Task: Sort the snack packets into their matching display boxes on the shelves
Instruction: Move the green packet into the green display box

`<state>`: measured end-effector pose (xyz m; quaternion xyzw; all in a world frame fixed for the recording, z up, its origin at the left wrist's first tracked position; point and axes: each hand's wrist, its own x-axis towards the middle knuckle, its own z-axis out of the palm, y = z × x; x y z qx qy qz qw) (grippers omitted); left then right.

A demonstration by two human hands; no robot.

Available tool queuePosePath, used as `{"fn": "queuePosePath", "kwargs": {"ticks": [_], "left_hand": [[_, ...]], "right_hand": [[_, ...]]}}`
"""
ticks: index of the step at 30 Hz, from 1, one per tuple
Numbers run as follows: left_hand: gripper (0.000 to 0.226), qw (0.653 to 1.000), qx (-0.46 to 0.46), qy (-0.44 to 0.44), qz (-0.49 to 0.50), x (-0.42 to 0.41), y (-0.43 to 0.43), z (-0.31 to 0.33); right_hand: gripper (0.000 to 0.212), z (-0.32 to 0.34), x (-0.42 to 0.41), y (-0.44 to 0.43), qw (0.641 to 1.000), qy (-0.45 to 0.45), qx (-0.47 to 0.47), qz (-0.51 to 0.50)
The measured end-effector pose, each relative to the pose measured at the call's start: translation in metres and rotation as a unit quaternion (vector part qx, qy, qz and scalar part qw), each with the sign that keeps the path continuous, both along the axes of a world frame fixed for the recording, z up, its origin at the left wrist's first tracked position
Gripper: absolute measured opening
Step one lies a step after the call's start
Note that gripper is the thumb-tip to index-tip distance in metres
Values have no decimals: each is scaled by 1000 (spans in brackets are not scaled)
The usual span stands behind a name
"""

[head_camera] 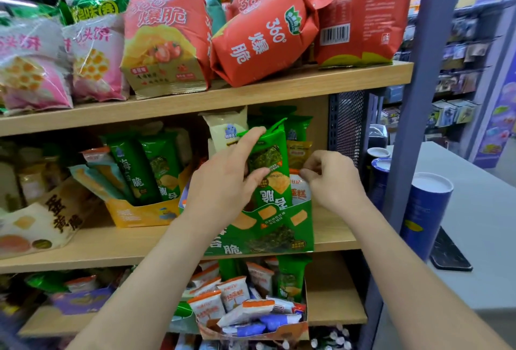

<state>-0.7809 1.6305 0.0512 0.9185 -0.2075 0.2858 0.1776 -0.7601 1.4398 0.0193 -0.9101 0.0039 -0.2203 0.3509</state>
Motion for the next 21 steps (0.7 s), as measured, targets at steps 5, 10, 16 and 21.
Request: {"fn": "queuePosePath", "kwargs": {"ticks": [5, 10, 16, 21], "left_hand": [[65, 996, -36, -75, -18, -2, 11, -1], [86, 998, 34, -60, 11, -6, 2, -10], [87, 991, 117, -52, 46, 9, -22, -21], [82, 988, 144, 4, 54, 16, -37, -14]], "right_hand": [[11, 5, -8, 13, 991, -118, -64, -15], [10, 7, -10, 9, 956, -281, 68, -44], [5, -12, -25, -8, 859, -449, 211, -125], [9, -22, -48, -15, 812, -535, 187, -138]]}}
